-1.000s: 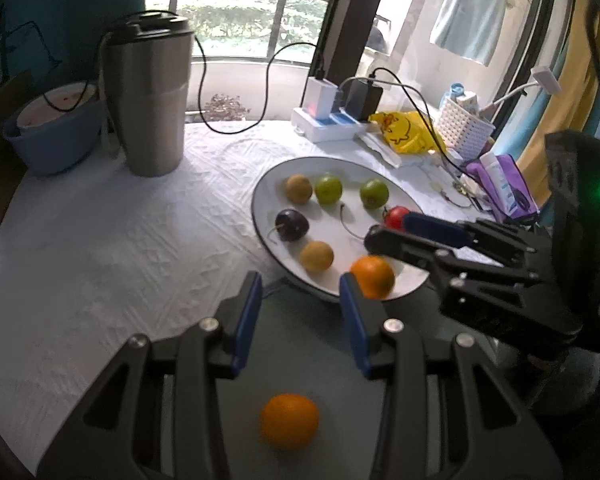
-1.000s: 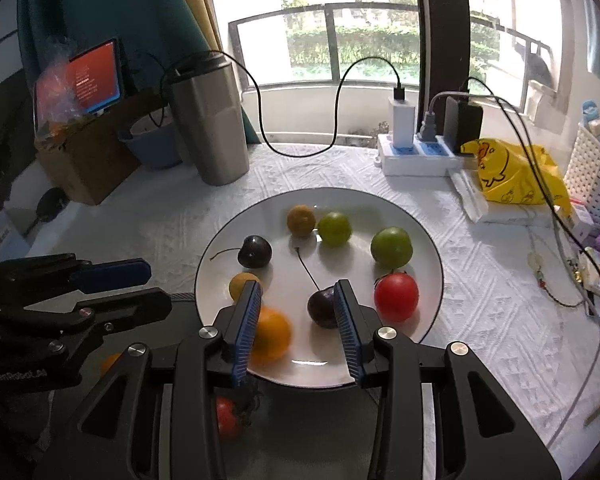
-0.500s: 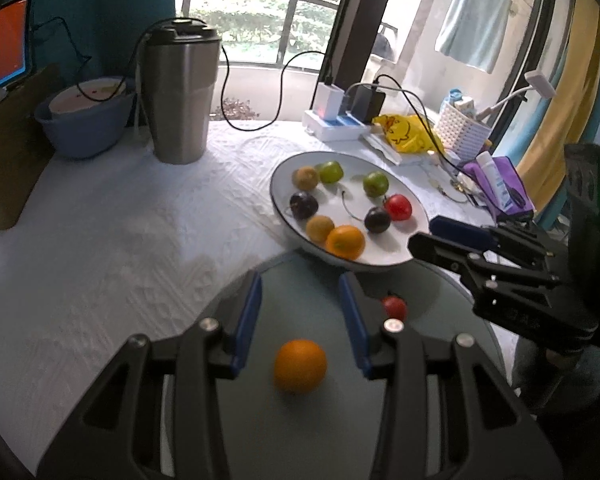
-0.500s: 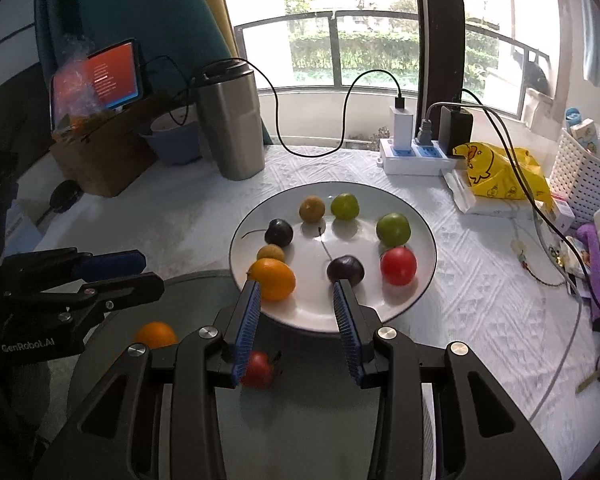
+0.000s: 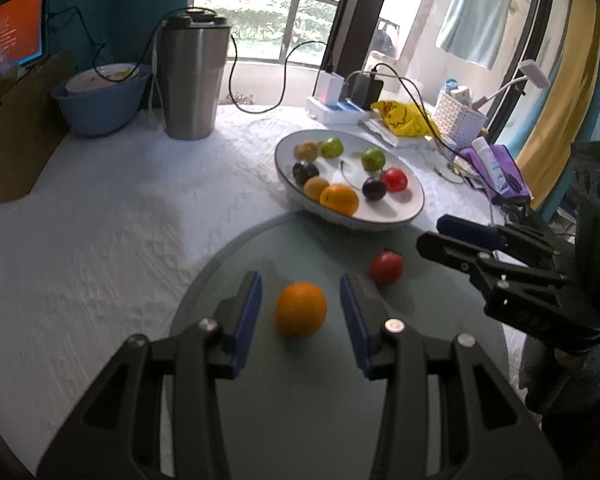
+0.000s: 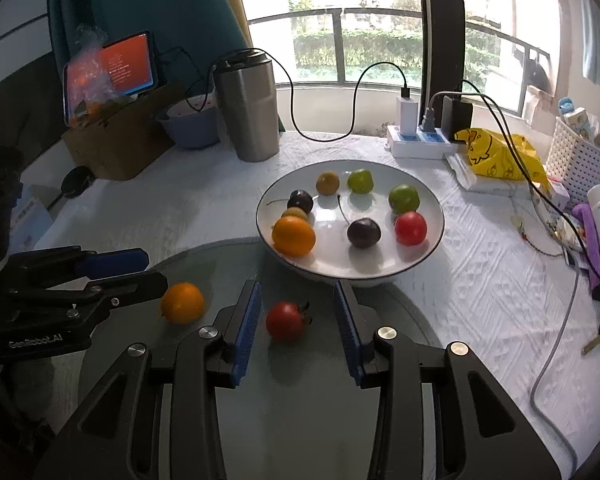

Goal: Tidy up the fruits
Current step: 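Move both open grippers back to the mat toward the tomato and orange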

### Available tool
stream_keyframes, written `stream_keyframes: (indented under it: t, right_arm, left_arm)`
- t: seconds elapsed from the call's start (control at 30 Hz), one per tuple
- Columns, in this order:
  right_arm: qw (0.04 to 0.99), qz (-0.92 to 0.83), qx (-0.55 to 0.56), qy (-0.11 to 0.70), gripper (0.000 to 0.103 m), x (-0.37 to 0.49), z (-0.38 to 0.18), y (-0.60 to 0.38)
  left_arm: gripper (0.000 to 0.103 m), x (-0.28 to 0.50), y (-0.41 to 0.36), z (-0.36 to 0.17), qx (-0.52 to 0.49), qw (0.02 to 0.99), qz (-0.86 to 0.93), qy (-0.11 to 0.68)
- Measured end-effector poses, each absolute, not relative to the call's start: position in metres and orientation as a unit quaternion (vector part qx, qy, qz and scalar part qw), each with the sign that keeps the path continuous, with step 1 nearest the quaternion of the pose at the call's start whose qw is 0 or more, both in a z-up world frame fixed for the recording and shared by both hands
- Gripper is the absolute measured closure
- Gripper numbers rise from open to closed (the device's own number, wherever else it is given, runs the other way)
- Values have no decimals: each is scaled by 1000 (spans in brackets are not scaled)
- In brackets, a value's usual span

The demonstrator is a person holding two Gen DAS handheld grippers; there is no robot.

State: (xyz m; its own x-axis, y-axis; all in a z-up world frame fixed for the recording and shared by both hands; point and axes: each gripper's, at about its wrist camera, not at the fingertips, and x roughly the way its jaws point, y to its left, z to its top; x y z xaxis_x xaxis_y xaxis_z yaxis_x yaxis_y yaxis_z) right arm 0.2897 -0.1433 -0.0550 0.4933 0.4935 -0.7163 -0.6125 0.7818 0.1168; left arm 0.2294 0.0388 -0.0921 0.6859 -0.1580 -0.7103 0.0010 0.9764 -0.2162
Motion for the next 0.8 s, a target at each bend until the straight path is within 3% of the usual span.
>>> stream_keyframes:
  t: [0.8]
  right_arm:
    - [838, 338, -66, 424, 63, 290, -90, -143]
  left_arm:
    - [60, 243, 22, -121, -77, 898, -31, 432]
